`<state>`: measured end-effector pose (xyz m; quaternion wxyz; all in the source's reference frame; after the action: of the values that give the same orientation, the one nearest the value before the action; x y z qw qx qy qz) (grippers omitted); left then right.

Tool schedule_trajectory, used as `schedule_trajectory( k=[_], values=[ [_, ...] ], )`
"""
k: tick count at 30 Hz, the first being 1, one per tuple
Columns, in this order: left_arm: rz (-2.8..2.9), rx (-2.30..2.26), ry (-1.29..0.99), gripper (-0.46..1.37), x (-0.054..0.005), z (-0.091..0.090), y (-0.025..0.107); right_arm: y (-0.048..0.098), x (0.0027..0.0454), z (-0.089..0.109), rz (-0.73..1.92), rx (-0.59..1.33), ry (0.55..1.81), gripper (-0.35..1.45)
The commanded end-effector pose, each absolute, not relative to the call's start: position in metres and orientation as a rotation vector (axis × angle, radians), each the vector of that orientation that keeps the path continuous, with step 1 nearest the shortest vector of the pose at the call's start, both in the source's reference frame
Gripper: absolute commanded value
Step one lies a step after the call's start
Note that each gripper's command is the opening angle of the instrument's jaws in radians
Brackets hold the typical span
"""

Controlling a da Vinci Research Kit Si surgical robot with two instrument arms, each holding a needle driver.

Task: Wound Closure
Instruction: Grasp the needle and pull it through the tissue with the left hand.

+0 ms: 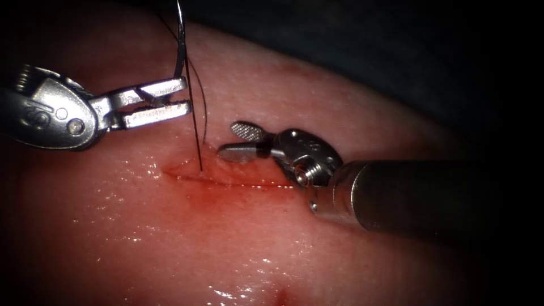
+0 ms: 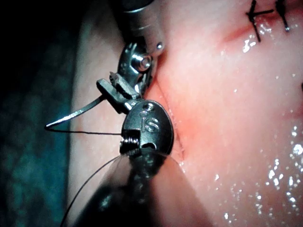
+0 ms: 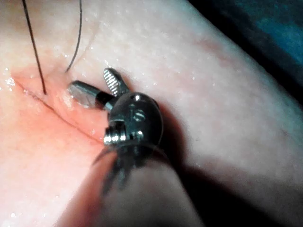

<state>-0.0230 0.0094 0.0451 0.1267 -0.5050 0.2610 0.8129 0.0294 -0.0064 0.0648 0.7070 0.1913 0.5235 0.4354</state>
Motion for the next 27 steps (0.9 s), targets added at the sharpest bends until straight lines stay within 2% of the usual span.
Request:
schedule_trajectory(
  k=[1,8,27],
  values=[
    [2.371,-1.454,0.765,-0.35,-0.0228,0.0452,0.0094,-0.0064,0.0294,0.0648,0.966,0.426,1.163,0.48],
    [2.384,-1.430,0.815,-0.35,-0.0218,0.0467,0.0088,-0.0064,0.0294,0.0648,0.965,0.427,1.163,0.48],
    [2.385,-1.444,0.767,-0.35,-0.0222,0.0480,0.0075,-0.0064,0.0294,0.0647,0.945,0.423,1.164,0.48]
  ],
)
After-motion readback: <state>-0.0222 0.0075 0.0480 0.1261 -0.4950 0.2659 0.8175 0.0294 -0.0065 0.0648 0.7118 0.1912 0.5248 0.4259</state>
